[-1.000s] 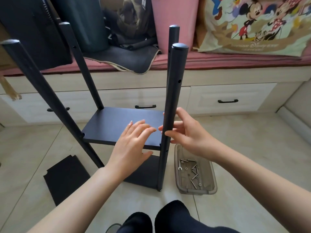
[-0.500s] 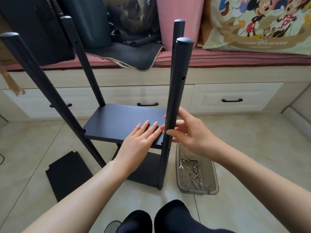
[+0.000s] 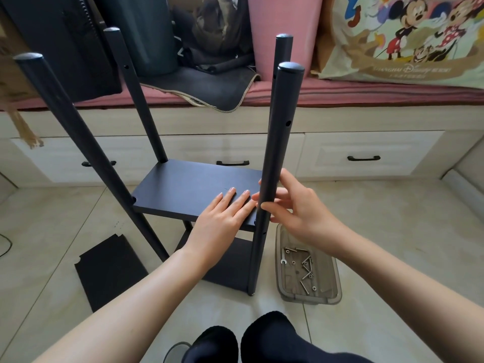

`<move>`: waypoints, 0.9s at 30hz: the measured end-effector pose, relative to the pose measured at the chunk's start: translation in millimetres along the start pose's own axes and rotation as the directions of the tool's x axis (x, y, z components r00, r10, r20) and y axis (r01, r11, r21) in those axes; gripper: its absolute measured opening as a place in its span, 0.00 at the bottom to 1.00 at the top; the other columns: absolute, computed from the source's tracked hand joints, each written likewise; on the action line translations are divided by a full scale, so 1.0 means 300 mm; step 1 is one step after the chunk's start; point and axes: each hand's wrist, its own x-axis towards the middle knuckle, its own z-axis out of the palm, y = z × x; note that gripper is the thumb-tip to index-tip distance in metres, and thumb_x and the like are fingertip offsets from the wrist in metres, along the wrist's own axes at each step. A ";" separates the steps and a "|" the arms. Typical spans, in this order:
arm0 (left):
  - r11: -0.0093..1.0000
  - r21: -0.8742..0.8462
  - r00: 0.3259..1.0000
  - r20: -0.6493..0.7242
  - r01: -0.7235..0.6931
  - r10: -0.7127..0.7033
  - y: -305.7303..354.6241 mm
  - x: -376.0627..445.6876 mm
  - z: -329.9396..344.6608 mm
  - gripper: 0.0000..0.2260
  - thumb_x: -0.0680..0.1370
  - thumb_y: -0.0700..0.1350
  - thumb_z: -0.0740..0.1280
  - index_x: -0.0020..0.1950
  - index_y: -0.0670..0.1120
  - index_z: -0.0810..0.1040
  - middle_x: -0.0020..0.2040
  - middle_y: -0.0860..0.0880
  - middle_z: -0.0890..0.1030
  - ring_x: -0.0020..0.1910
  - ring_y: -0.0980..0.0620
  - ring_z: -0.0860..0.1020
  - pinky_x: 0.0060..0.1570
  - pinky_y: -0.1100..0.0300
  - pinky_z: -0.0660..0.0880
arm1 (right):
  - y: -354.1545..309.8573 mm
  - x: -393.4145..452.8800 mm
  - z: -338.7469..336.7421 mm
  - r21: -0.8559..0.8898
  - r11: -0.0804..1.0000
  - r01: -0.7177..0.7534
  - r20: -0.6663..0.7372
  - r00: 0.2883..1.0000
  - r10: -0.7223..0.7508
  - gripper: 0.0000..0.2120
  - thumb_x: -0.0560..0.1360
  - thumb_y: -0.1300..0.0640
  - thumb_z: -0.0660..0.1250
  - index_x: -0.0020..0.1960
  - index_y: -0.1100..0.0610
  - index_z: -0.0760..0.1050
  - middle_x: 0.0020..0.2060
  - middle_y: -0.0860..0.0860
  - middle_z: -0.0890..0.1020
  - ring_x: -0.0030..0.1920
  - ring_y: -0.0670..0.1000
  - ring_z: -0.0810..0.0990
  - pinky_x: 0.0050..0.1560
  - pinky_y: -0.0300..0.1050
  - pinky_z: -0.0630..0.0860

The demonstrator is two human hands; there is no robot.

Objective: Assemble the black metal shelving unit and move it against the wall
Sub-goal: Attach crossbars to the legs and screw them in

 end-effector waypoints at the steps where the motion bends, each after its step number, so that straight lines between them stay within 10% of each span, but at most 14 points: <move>1: 1.000 0.003 1.000 -0.025 0.002 -0.002 0.004 0.000 -0.003 0.33 0.81 0.31 0.61 0.82 0.47 0.54 0.82 0.47 0.55 0.80 0.40 0.55 0.78 0.50 0.51 | -0.002 0.002 0.000 -0.002 1.000 0.003 0.001 1.000 -0.003 0.12 0.79 0.62 0.66 0.60 0.53 0.68 0.49 0.43 0.85 0.47 0.46 0.85 0.44 0.37 0.80; 7: 0.999 0.044 0.985 -0.173 0.020 -0.012 0.033 -0.003 -0.010 0.33 0.66 0.27 0.77 0.70 0.41 0.77 0.68 0.42 0.78 0.66 0.36 0.77 0.63 0.42 0.76 | -0.001 -0.005 0.024 -0.019 1.000 0.020 -0.057 0.998 -0.021 0.17 0.79 0.60 0.66 0.55 0.39 0.67 0.49 0.44 0.85 0.46 0.45 0.85 0.44 0.39 0.81; 14: 0.991 0.124 0.993 -0.113 0.040 -0.026 0.052 -0.012 -0.002 0.33 0.68 0.33 0.75 0.73 0.39 0.72 0.71 0.40 0.75 0.69 0.35 0.74 0.66 0.40 0.73 | 0.003 -0.005 0.016 0.074 0.997 -0.016 -0.051 0.999 0.019 0.15 0.78 0.57 0.68 0.55 0.37 0.71 0.50 0.42 0.85 0.51 0.44 0.85 0.48 0.36 0.80; 21: 0.994 0.039 0.993 0.051 0.104 -0.105 0.049 -0.014 0.010 0.38 0.78 0.63 0.59 0.83 0.47 0.54 0.82 0.49 0.56 0.81 0.43 0.52 0.79 0.45 0.50 | 0.021 0.004 0.007 0.133 0.990 -0.051 -0.051 0.997 0.059 0.09 0.76 0.56 0.70 0.54 0.46 0.76 0.51 0.50 0.86 0.52 0.48 0.85 0.54 0.53 0.82; 27: 0.979 0.013 0.979 -0.044 0.201 -0.200 0.091 0.004 0.017 0.39 0.77 0.71 0.55 0.80 0.46 0.64 0.79 0.48 0.65 0.79 0.43 0.60 0.77 0.41 0.57 | 0.042 0.008 0.008 0.158 0.984 -0.080 -0.129 0.987 0.101 0.09 0.74 0.58 0.74 0.52 0.50 0.78 0.47 0.49 0.86 0.49 0.48 0.85 0.49 0.47 0.82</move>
